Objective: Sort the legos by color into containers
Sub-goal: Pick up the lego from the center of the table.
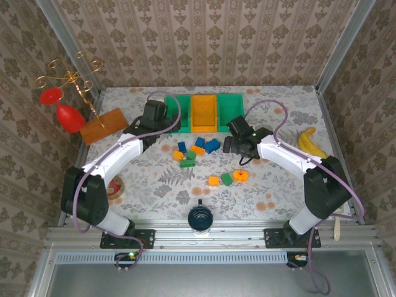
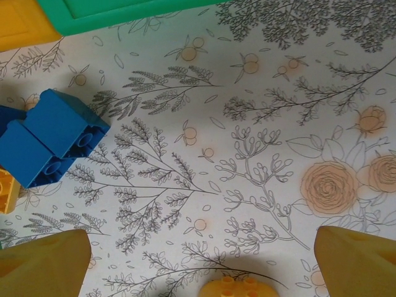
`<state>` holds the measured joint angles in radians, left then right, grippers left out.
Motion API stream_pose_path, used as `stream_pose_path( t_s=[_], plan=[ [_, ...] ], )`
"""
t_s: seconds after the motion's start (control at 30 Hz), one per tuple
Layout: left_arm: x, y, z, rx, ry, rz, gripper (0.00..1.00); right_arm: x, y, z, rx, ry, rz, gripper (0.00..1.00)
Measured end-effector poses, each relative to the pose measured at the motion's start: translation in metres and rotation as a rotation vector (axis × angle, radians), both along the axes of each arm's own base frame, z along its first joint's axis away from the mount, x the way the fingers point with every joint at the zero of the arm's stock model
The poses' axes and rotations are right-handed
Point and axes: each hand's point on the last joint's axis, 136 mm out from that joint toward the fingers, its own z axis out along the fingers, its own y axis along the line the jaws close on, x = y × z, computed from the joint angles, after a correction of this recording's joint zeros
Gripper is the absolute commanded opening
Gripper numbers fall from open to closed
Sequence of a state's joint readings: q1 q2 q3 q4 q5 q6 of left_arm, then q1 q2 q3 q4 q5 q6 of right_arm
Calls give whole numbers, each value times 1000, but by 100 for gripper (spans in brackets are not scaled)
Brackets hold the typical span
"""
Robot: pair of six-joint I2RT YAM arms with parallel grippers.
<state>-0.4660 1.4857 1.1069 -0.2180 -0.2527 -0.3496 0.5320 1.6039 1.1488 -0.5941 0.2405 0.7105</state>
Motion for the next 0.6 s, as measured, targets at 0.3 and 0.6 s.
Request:
stream_pose_path(
  t_s=[0.3, 0.6],
  plan=[
    [-37, 28, -12, -15, -5, 76, 100, 22, 18, -11, -3, 34, 10, 88],
    [-46, 35, -18, -28, -16, 97, 100, 61, 42, -30, -11, 58, 11, 82]
  ],
)
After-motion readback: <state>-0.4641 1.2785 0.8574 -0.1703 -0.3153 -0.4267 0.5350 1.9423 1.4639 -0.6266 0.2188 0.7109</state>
